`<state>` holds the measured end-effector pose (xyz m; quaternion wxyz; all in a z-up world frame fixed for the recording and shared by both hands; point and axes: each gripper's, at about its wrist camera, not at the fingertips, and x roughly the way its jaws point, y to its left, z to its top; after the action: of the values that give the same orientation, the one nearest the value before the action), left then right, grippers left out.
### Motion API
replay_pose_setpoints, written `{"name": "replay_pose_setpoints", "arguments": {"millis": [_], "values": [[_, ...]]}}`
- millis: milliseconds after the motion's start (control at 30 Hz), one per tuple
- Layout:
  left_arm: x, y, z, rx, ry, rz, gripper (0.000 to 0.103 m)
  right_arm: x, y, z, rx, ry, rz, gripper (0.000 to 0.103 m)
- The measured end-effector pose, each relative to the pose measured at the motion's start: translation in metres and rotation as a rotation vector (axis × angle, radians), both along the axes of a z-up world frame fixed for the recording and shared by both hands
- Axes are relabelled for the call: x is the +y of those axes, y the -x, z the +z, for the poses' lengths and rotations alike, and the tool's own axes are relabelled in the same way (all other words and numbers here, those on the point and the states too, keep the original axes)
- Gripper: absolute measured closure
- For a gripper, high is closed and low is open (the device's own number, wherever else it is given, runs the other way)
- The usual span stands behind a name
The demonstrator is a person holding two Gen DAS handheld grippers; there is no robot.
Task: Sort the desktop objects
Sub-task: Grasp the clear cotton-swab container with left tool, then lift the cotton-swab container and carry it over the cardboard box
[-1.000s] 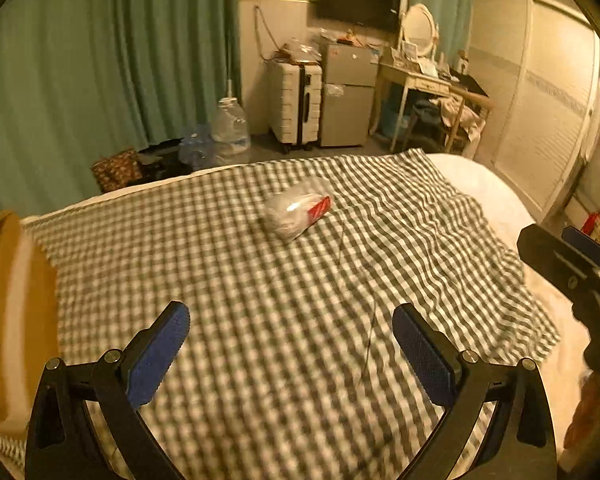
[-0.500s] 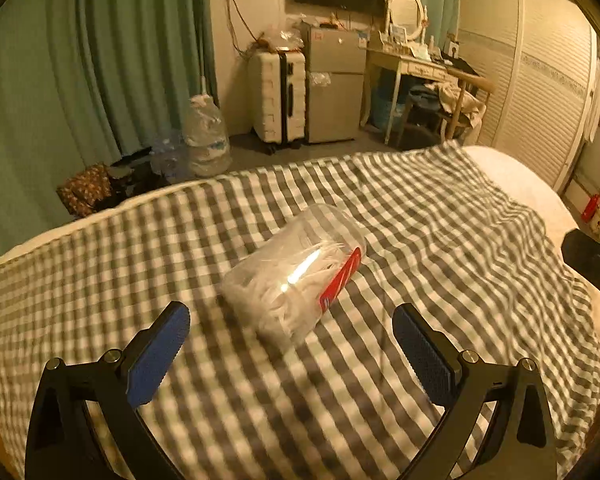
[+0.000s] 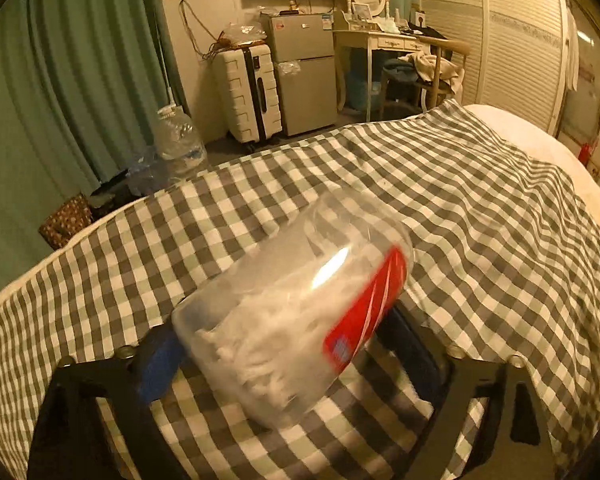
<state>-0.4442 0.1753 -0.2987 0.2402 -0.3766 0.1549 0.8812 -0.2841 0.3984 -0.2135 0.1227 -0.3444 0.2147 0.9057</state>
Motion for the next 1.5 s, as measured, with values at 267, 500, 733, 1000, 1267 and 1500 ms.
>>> {"name": "replay_pose_setpoints", "arguments": {"millis": [267,500,733,1000,1267,1500], "values": [[-0.013,-0.021,0.004,-0.026,0.040,-0.005,0.034,-0.013,-0.017,0.005,0.012,-0.004,0.015,0.000],[-0.041,-0.062,0.033,-0.070,-0.054,0.046,0.040,-0.021,-0.045,0.007,-0.032,-0.003,0.014,0.000],[-0.074,-0.121,0.056,-0.114,-0.096,0.066,0.044,-0.048,-0.081,0.023,-0.050,-0.001,0.041,0.000],[-0.091,-0.142,0.050,-0.165,-0.135,0.069,0.034,-0.081,-0.101,0.035,-0.043,-0.031,0.095,0.000],[-0.070,-0.127,0.024,-0.123,-0.100,0.148,0.023,-0.068,-0.088,0.015,-0.075,0.000,0.105,0.000],[-0.063,-0.136,0.024,-0.055,-0.084,0.150,0.041,-0.053,-0.085,0.003,-0.101,0.031,0.088,0.000]]}}
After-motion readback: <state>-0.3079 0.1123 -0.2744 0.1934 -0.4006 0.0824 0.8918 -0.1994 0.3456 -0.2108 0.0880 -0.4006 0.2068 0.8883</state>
